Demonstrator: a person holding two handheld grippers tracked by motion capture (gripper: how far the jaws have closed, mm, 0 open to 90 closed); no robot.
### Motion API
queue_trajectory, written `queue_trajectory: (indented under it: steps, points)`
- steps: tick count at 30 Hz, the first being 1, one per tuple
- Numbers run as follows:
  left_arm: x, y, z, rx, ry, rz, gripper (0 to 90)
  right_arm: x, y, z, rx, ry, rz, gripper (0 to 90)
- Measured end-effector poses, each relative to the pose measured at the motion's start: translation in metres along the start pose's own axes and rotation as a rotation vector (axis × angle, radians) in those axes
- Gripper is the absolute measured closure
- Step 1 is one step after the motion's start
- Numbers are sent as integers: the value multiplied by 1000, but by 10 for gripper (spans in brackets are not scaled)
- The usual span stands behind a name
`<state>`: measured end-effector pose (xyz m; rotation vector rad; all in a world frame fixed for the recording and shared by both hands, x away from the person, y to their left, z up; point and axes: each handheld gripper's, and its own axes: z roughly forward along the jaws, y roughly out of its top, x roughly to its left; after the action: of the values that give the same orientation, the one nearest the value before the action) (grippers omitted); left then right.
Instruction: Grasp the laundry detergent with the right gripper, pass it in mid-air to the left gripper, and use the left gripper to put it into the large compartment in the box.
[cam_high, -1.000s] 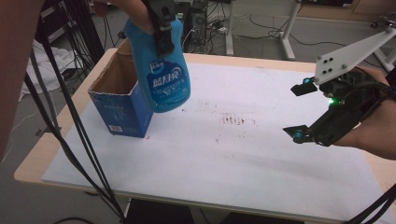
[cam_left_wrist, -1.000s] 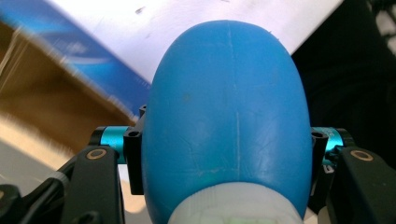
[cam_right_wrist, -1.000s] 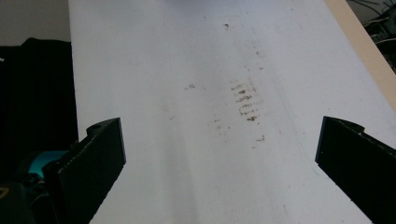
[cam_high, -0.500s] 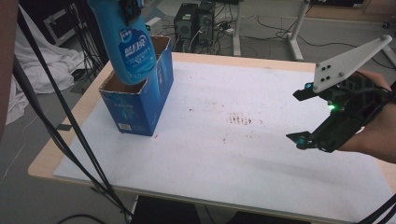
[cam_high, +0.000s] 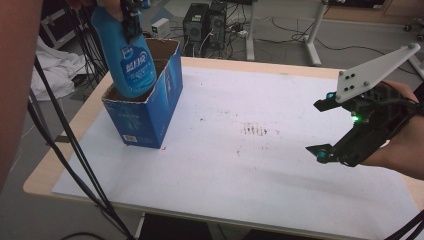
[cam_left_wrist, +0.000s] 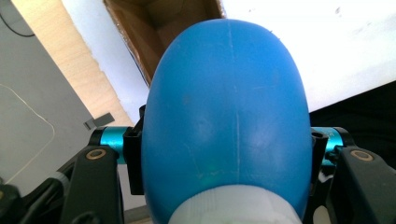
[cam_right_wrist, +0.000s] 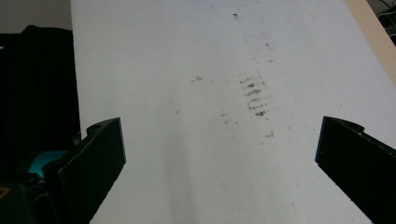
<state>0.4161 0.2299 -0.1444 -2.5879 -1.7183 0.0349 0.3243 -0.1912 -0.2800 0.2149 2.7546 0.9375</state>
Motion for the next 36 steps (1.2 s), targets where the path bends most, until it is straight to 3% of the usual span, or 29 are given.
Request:
queue_trajectory:
  steps: [3, 5, 9, 14, 19, 24, 29, 36]
  points:
    - [3, 5, 16, -1, 7, 92, 385, 0, -1, -1, -6, -2, 6, 9]
    - [6, 7, 27, 13, 3, 105, 386, 0, -1, -2, -9, -5, 7, 9]
    - [7, 12, 46, 25, 5, 172, 386, 1, -1, -2, -3, -5, 6, 9]
    - [8, 17, 71, 50, 13, 284, 386, 1, -1, -1, 5, -5, 10, 9]
    - [12, 22, 97, 50, 13, 329, 386, 2, -1, 2, 19, -4, 10, 9]
    - [14, 23, 118, 42, 30, 441, 385, 3, 0, 5, 30, -2, 7, 9]
    - [17, 24, 132, 30, 23, 479, 385, 4, 1, 6, 34, 0, 7, 10]
    - [19, 26, 143, 16, 17, 494, 384, 4, -2, 9, 37, 4, 12, 10]
